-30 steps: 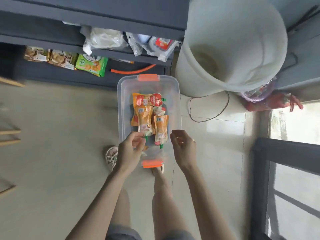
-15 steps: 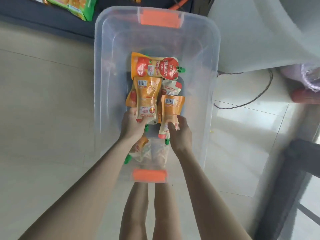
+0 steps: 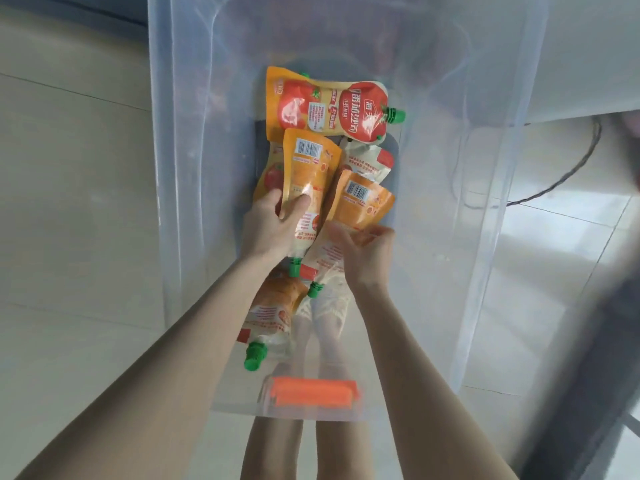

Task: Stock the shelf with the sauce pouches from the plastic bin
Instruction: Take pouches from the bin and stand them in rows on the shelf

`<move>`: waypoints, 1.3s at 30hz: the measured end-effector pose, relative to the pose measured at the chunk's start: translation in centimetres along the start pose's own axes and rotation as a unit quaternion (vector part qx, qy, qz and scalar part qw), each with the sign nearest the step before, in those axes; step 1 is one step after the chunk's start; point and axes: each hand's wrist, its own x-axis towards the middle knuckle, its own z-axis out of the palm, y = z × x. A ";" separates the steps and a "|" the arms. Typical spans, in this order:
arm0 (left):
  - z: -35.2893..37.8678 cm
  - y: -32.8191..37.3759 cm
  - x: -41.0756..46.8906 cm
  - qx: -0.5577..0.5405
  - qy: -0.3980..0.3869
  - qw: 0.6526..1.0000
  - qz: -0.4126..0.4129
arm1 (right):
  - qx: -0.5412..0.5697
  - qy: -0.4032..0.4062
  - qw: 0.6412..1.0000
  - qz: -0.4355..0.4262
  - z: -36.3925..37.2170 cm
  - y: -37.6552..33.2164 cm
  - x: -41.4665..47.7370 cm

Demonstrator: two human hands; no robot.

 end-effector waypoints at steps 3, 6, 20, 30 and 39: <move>-0.4 0.2 -0.6 -0.021 -0.026 0.999 0.003 | -0.006 0.020 1.000 -0.014 -0.7 -0.4 -0.2; -0.6 0.6 -1.3 -0.045 -0.029 0.999 -0.006 | -0.031 0.034 0.998 -0.033 -0.6 -0.8 -0.5; 0.0 1.4 -2.9 -0.211 -0.118 0.967 -0.074 | 0.169 -0.156 0.973 -0.012 -2.5 -1.9 -2.3; -5.1 6.1 -13.4 -0.248 -0.106 0.963 0.007 | 0.131 -0.187 0.969 -0.094 -8.5 -6.1 -10.8; -13.9 12.7 -27.4 -0.302 -0.012 0.947 0.107 | 0.216 -0.334 0.902 -0.166 -15.0 -13.8 -23.9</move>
